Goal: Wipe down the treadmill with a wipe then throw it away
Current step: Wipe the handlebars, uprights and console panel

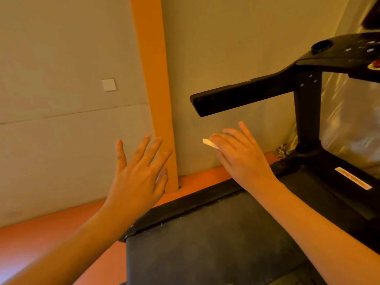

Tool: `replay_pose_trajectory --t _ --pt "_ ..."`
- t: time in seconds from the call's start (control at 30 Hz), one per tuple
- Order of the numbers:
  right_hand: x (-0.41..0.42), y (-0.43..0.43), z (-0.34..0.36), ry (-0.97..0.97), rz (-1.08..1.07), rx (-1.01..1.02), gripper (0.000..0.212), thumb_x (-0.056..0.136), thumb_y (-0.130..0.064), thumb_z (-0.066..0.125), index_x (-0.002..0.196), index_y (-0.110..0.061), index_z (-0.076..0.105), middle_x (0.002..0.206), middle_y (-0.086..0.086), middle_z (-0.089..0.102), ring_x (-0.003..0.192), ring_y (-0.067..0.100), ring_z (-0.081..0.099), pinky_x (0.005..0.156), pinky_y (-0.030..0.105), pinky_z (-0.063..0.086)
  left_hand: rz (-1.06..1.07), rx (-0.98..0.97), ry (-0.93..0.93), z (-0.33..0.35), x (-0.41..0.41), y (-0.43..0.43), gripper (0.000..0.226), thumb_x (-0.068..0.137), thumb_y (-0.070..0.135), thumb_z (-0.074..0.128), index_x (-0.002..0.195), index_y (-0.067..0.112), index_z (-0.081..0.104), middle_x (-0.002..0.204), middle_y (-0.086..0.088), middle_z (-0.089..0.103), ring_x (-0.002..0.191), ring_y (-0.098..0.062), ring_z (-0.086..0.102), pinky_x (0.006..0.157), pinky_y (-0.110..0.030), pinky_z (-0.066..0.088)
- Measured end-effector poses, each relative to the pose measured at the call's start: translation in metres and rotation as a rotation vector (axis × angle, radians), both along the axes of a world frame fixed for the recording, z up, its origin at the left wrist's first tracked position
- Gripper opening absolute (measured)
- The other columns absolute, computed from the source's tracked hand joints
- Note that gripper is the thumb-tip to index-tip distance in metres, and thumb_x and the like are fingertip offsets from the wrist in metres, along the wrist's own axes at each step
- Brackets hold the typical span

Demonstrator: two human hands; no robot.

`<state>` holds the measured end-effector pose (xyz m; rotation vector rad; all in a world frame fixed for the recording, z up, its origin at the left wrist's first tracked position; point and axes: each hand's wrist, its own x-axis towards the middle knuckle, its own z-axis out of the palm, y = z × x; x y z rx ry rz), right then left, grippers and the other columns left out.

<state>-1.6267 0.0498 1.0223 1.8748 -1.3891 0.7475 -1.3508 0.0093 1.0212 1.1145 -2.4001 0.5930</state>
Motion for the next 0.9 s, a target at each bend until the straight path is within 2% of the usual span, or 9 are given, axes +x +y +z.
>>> replay_pose_trajectory --t 0.13,0.3,0.43,0.5,0.6,0.8,0.9 --pt "0.007 -0.026 -0.013 -0.119 -0.034 -0.052 0.031 0.089 -0.016 0.076 0.117 -0.005 0.072 0.113 0.015 0.074 0.112 0.034 0.069 0.110 0.062 0.040 -0.010 -0.002 -0.040 -0.003 -0.010 -0.025 0.056 0.103 0.043 0.028 0.151 0.023 0.050 0.161 -0.010 0.040 0.153 -0.033 0.028 0.119 -0.070 0.002" --pt "0.000 -0.069 -0.031 -0.229 -0.077 -0.077 0.029 0.098 -0.022 0.061 0.116 -0.002 0.073 0.111 0.017 0.074 0.107 0.035 0.071 0.107 0.056 0.040 -0.048 -0.006 -0.020 -0.005 -0.032 -0.072 0.058 0.105 0.045 0.024 0.151 0.022 0.050 0.161 -0.010 0.040 0.153 -0.032 0.026 0.120 -0.067 -0.002" --pt "-0.018 -0.118 -0.055 -0.351 -0.072 -0.046 0.039 0.100 -0.030 0.053 0.117 -0.002 0.072 0.112 0.017 0.074 0.106 0.035 0.071 0.090 0.046 0.057 -0.066 -0.008 -0.012 -0.017 -0.064 -0.137 0.057 0.103 0.044 0.028 0.151 0.021 0.050 0.160 -0.011 0.041 0.153 -0.033 0.026 0.120 -0.066 -0.004" --pt "-0.029 -0.148 -0.065 -0.416 -0.071 -0.030 0.038 0.095 -0.028 0.056 0.119 -0.002 0.072 0.113 0.017 0.073 0.107 0.035 0.071 0.087 0.043 0.057 -0.082 -0.012 -0.006 -0.021 -0.087 -0.175 0.056 0.103 0.042 0.031 0.150 0.021 0.050 0.159 -0.012 0.042 0.152 -0.034 0.028 0.120 -0.066 -0.004" --pt "-0.055 -0.192 -0.073 -0.435 -0.104 0.002 0.038 0.094 -0.028 0.056 0.120 -0.004 0.071 0.114 0.015 0.073 0.110 0.032 0.070 0.090 0.035 0.052 -0.121 -0.010 -0.025 -0.018 -0.129 -0.236 0.055 0.102 0.039 0.035 0.152 0.019 0.048 0.160 -0.013 0.041 0.153 -0.034 0.027 0.120 -0.067 -0.005" --pt "-0.115 -0.271 -0.032 -0.537 -0.159 0.112 0.037 0.098 -0.030 0.055 0.122 -0.007 0.070 0.117 0.013 0.072 0.115 0.031 0.066 0.090 0.042 0.058 -0.089 0.051 -0.104 0.038 -0.191 -0.335 0.055 0.101 0.036 0.037 0.152 0.017 0.046 0.160 -0.016 0.040 0.152 -0.036 0.029 0.119 -0.072 0.000" --pt "-0.131 -0.300 0.000 -0.547 -0.154 0.159 0.036 0.097 -0.028 0.058 0.125 -0.008 0.069 0.120 0.013 0.071 0.119 0.030 0.064 0.094 0.041 0.056 -0.072 0.077 -0.103 0.067 -0.200 -0.366 0.055 0.102 0.036 0.038 0.153 0.017 0.046 0.160 -0.016 0.040 0.152 -0.036 0.029 0.118 -0.072 0.001"
